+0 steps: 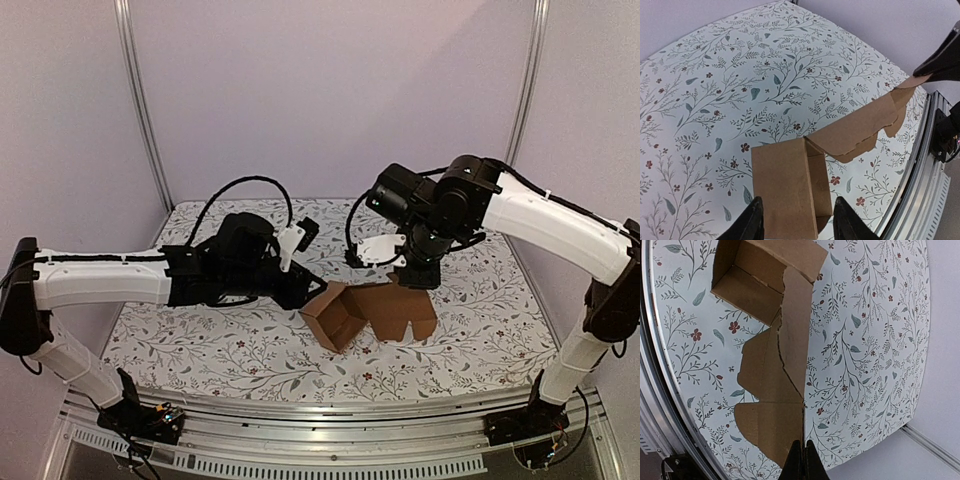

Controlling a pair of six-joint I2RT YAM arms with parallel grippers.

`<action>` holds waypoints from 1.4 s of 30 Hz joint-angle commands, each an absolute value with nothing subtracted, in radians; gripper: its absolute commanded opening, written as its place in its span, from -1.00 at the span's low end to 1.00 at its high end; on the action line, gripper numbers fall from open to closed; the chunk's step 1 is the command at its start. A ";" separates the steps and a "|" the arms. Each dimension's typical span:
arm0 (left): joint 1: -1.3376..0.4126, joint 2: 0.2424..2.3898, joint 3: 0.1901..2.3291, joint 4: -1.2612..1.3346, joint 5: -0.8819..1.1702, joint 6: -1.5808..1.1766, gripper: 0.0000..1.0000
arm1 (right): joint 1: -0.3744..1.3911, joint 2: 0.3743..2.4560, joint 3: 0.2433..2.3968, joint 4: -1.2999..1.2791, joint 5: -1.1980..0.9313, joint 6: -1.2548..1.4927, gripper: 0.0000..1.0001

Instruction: Fold the paper box

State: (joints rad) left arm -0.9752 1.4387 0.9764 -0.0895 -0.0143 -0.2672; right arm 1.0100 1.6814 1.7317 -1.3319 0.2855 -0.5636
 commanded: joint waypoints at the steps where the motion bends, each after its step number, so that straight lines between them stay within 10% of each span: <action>1: -0.977 1.537 1.043 -0.048 0.099 -0.267 -0.08 | 1.030 1.699 1.817 -1.620 0.327 -0.605 -1.00; 22: -0.976 1.707 1.066 -0.083 0.046 -0.255 -0.15 | 1.041 1.795 1.900 -1.649 0.292 -0.597 -1.00; 42: -0.974 1.763 1.025 -0.099 0.004 -0.309 -0.74 | 0.995 1.800 1.867 -1.470 0.311 -0.619 -0.67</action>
